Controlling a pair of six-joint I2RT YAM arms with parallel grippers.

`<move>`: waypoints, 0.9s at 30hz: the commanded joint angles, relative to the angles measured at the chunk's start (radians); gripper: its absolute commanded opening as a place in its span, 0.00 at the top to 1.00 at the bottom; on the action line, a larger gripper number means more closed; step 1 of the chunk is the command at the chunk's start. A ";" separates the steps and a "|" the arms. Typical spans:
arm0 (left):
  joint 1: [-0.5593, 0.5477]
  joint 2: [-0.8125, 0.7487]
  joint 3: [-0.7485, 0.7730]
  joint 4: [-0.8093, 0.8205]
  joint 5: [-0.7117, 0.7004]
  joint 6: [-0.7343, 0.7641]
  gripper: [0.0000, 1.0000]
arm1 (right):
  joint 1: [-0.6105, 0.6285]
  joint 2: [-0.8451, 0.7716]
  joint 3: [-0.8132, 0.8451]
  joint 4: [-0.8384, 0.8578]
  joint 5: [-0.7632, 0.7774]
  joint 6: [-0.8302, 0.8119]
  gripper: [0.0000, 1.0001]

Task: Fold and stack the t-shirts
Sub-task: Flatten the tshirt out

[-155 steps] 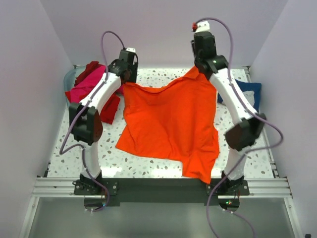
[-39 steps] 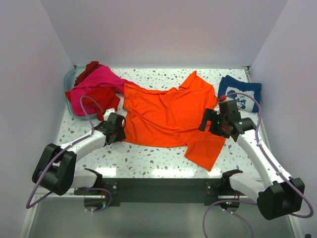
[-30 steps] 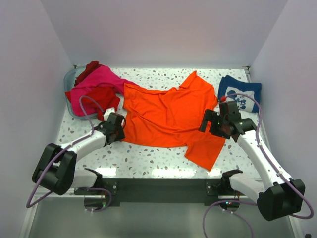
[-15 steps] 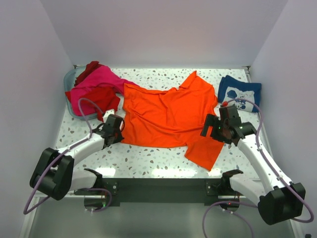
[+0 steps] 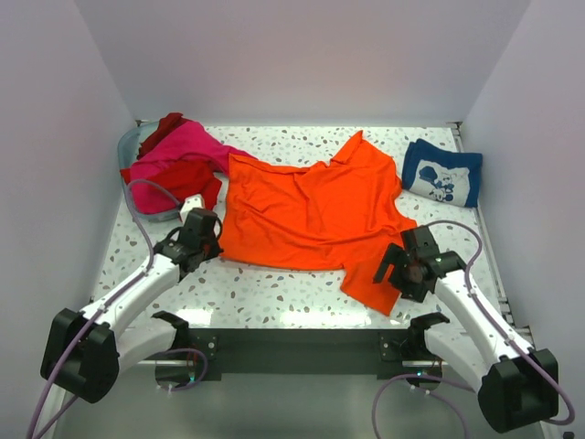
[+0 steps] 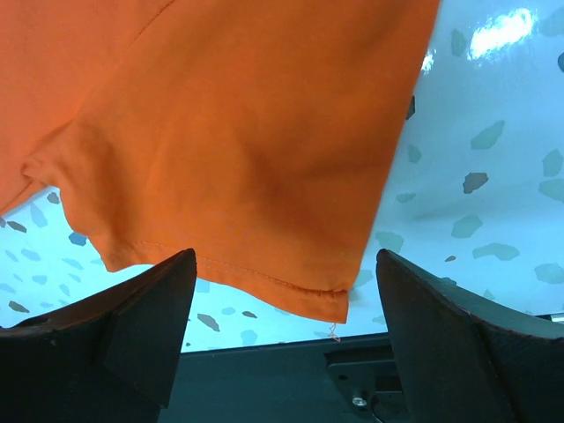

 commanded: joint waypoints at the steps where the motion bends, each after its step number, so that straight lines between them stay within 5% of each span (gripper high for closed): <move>1: 0.009 -0.034 0.042 -0.041 -0.045 0.019 1.00 | 0.001 -0.049 -0.028 -0.008 -0.011 0.062 0.15; 12: 0.022 -0.028 0.064 -0.042 -0.034 0.033 1.00 | 0.004 -0.202 -0.133 -0.121 -0.013 0.104 0.30; 27: 0.026 -0.016 0.061 -0.030 -0.023 0.033 1.00 | 0.037 -0.170 -0.188 -0.066 -0.040 0.127 0.51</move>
